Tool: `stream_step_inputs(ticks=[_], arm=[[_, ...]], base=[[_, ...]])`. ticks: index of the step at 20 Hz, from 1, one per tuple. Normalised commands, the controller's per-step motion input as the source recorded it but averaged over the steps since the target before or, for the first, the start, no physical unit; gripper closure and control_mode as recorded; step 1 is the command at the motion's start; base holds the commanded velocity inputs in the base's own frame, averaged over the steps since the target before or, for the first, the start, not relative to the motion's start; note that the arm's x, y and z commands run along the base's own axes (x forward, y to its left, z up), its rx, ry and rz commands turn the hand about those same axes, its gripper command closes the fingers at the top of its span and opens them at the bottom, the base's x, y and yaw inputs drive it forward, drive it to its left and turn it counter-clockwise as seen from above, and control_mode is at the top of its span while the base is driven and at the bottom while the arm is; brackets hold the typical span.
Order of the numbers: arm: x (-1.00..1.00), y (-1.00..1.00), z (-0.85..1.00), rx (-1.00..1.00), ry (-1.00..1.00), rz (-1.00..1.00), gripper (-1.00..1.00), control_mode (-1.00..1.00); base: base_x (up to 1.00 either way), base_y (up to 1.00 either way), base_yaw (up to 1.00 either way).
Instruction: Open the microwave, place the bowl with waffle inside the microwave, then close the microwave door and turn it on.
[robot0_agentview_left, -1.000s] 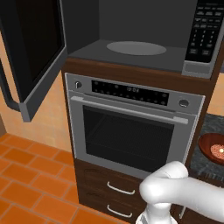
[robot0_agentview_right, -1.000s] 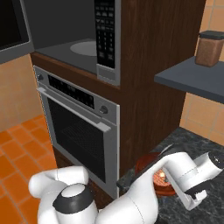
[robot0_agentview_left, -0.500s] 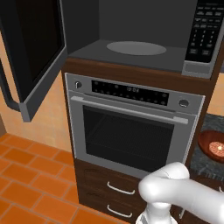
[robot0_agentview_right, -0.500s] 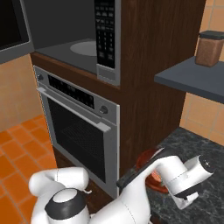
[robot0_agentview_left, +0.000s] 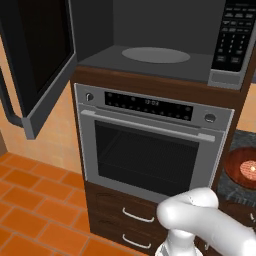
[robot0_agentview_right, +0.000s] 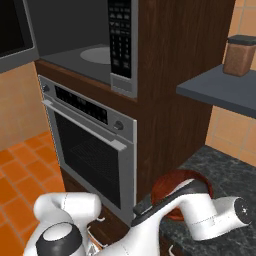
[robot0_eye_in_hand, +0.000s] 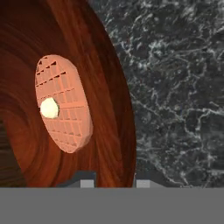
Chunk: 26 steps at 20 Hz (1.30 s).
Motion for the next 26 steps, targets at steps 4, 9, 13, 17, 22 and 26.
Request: stream_step_inputs(ticks=[4,9,13,17,22,26], arm=[[-0.33,0.00,0.42,0.00,-0.05,-0.10,1.00,-1.00],[-0.50,0.11,0.46,0.00,0.00,-0.13,1.00,-1.00],[-0.76,0.44,0.60,0.04,-0.10,-0.06,1.00,-1.00],[-0.92,0.62,0.63,0.09,-0.26,0.00,1.00,-1.00],[-0.67,0.88,0.64,0.03,-0.25,0.02,1.00,-1.00],[-0.06,1.00,0.59,0.00,-0.12,0.00,1.00,-1.00]], base=[[0.00,0.00,0.00],[0.00,0.00,0.00],[0.00,0.00,0.00],[0.00,0.00,0.00],[0.00,0.00,0.00],[0.00,0.00,0.00]])
